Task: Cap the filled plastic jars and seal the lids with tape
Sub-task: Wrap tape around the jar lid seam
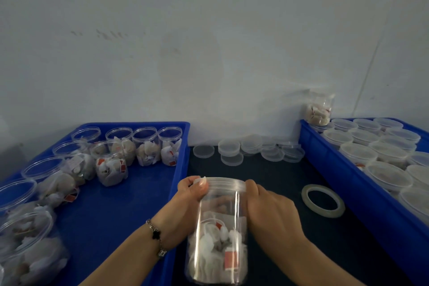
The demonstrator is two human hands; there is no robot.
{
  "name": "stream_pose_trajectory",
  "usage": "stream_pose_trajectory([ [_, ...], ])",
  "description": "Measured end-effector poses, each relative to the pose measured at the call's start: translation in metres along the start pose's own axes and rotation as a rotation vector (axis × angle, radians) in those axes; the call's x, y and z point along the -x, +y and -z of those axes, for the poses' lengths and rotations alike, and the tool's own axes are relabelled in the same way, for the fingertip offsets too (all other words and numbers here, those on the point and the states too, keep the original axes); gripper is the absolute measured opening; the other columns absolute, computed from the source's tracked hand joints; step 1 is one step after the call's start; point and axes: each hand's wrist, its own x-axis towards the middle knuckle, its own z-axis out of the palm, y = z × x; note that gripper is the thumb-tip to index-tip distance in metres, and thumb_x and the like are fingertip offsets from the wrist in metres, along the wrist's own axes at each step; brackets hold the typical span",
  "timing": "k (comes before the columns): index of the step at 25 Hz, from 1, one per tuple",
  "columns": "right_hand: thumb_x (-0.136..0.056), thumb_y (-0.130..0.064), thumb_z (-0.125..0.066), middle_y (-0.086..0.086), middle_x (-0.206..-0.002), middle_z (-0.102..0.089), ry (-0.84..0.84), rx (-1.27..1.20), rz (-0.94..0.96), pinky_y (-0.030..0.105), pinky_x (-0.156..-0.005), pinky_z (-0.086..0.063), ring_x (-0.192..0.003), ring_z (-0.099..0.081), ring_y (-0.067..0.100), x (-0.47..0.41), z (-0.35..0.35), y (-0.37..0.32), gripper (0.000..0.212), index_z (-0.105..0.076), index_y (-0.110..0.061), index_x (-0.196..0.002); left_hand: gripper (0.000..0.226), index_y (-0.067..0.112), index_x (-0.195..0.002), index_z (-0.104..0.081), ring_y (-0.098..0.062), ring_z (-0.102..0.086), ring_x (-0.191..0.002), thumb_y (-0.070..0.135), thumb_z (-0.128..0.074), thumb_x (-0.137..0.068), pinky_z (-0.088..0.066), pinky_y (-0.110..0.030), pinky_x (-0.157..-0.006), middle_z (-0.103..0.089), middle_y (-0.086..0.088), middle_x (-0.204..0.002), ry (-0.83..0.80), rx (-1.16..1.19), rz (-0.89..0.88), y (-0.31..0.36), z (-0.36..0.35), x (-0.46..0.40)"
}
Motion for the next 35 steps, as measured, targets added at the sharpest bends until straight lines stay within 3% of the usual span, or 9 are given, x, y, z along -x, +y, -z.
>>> stream_pose_trajectory([
  [4,-0.099,-0.029,-0.038,-0.008,-0.085,-0.058,0.027,-0.03,-0.085,0.02,-0.052,-0.033,-0.064,-0.05,0.009,0.001,-0.003,-0.007,0.008,-0.044,-0.024,-0.101,0.046,0.003,-0.106,-0.051,-0.025,-0.061,-0.059,0.029,-0.073,-0.075,-0.05,-0.021,-0.046,-0.054,-0.012,-0.08,0.214,-0.087,-0.085,0.0,0.002,-0.024],
  [8,-0.099,-0.03,-0.04,-0.009,-0.083,-0.057,0.03,-0.062,-0.134,0.019,-0.049,-0.029,-0.064,-0.049,0.008,0.001,-0.005,-0.006,0.008,-0.046,-0.024,-0.1,0.079,0.005,-0.121,-0.052,-0.031,-0.067,-0.089,0.063,-0.054,-0.067,-0.055,-0.038,-0.073,-0.066,-0.018,-0.102,0.236,-0.145,-0.01,-0.008,0.007,-0.023],
  [11,-0.099,-0.03,-0.038,-0.01,-0.079,-0.053,0.027,-0.084,-0.151,0.016,-0.048,-0.03,-0.063,-0.05,0.006,-0.001,-0.007,-0.008,0.008,-0.045,-0.025,-0.099,0.074,0.004,-0.091,-0.069,-0.026,-0.069,-0.07,0.067,-0.06,-0.053,-0.056,-0.034,-0.065,-0.072,-0.015,-0.082,0.271,-0.244,-0.081,-0.013,0.018,-0.021],
  [15,-0.098,-0.025,-0.04,-0.007,-0.088,-0.059,0.017,-0.054,-0.158,0.016,-0.046,-0.024,-0.063,-0.045,0.007,-0.006,-0.005,-0.016,0.007,-0.046,-0.021,-0.102,0.074,0.002,-0.092,-0.07,-0.028,-0.071,-0.075,0.066,-0.051,-0.06,-0.057,-0.033,-0.064,-0.073,-0.016,-0.083,0.355,-0.256,-0.063,-0.014,0.014,-0.025],
  [19,-0.099,-0.034,-0.04,-0.007,-0.097,-0.059,0.051,-0.089,-0.159,0.016,-0.047,-0.024,-0.066,-0.045,0.005,-0.009,-0.002,-0.022,0.019,-0.044,-0.022,-0.113,0.078,-0.008,-0.1,-0.066,-0.036,-0.063,-0.085,0.063,-0.039,-0.083,-0.05,-0.053,-0.091,-0.067,-0.03,-0.097,0.324,-0.193,-0.015,-0.018,0.013,-0.02],
  [23,-0.097,-0.027,-0.044,-0.005,-0.094,-0.056,0.045,-0.056,-0.157,0.017,-0.053,-0.031,-0.069,-0.046,0.006,-0.013,0.004,-0.022,0.02,-0.042,-0.018,-0.115,0.071,0.002,-0.087,-0.071,-0.033,-0.068,-0.078,0.057,-0.026,-0.095,-0.053,-0.044,-0.086,-0.073,-0.017,-0.077,0.32,-0.152,0.035,-0.019,0.003,-0.016],
  [27,-0.097,-0.028,-0.046,-0.009,-0.077,-0.042,0.003,-0.05,-0.205,0.016,-0.045,-0.024,-0.056,-0.038,0.002,-0.014,0.005,-0.022,0.014,-0.044,-0.019,-0.107,0.064,0.019,-0.099,-0.069,-0.022,-0.071,-0.083,0.07,-0.057,-0.062,-0.057,-0.036,-0.076,-0.074,-0.006,-0.089,0.252,-0.335,-0.122,-0.014,0.004,-0.015],
  [30,-0.097,-0.028,-0.046,-0.008,-0.08,-0.048,0.001,-0.1,-0.192,0.016,-0.05,-0.029,-0.062,-0.044,0.004,-0.013,0.0,-0.023,0.014,-0.043,-0.02,-0.108,0.084,0.02,-0.121,-0.052,-0.017,-0.066,-0.097,0.057,-0.083,-0.052,-0.053,-0.038,-0.087,-0.067,-0.004,-0.106,0.14,-0.559,-0.13,-0.018,0.008,-0.016],
  [35,-0.091,-0.026,-0.056,-0.011,-0.093,-0.055,-0.113,-0.329,-0.127,0.017,-0.062,-0.044,-0.076,-0.057,0.003,-0.013,-0.002,-0.01,0.029,-0.042,-0.03,-0.117,0.096,0.012,-0.116,-0.057,-0.022,-0.068,-0.09,0.056,-0.085,-0.036,-0.053,-0.042,-0.089,-0.069,-0.01,-0.098,0.243,-0.617,-0.162,-0.018,0.009,-0.02],
])
